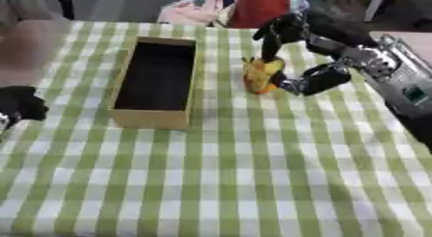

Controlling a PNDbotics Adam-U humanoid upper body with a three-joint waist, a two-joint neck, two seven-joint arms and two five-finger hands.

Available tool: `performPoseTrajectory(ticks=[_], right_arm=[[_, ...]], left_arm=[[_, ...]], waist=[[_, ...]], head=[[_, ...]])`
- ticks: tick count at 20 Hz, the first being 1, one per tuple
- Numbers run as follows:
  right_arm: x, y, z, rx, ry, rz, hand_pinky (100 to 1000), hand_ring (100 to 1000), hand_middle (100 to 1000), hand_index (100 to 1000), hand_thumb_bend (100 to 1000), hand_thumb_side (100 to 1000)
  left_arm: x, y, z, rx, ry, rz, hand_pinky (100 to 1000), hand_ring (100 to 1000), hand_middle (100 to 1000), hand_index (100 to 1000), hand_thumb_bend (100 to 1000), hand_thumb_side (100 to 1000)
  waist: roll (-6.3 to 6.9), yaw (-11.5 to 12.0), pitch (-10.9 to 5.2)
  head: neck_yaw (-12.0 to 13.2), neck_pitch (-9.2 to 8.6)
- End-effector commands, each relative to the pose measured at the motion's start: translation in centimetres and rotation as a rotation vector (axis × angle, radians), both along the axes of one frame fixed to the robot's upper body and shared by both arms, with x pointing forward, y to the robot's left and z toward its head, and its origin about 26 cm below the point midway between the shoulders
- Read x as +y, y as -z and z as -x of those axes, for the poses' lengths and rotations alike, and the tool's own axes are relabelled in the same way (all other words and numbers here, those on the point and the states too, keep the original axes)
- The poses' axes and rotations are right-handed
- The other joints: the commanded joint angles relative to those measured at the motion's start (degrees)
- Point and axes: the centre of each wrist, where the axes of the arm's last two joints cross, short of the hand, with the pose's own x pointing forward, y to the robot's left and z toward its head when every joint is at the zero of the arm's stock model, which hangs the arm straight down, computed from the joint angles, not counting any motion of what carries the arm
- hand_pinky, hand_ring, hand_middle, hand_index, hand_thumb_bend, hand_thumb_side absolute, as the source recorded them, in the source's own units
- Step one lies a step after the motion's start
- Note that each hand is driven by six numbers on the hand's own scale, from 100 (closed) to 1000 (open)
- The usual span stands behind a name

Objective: Pick up objects on the table and place them in the box.

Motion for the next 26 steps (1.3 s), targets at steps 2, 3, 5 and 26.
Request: performPoseTrajectory(ticks=[2,3,5,26], right_arm=[[-0.3,-1.8,-1.7,-0.021,0.038,-0.032,678,810,561,419,105,100],[-0.2,-1.8,-2.2,-0.02,0.047,-0.036,680,813,564,423,102,100],[-0.1,-1.8,-3.2,-0.018,0.061,-0.039,681,817,566,431,100,100],[3.3,4.7,-8.4,0.02,0.133,0.174,725,880,721,868,510,479]], left_arm=[[-0.8,-2.3,-0.3,-0.073,0.084,-0.01,693,671,617,773,100,670],[-1.1,-2.7,-0.4,-0.086,0.108,-0.007,693,671,617,773,100,664],[-1.8,-3.4,-0.6,-0.108,0.154,-0.003,693,670,618,773,100,659],[-4.8,-6.4,-0.6,-0.194,0.344,0.046,690,668,618,774,100,643]], waist=[[-0.23,1.8,-0.46],[-0.38,2.6,-0.29],[-0.68,4.1,0.05],[-1.26,11.4,2.1]], head=[[-2.2,-1.41],[-2.8,-1.67],[-3.9,-2.09],[-10.1,-4.04]])
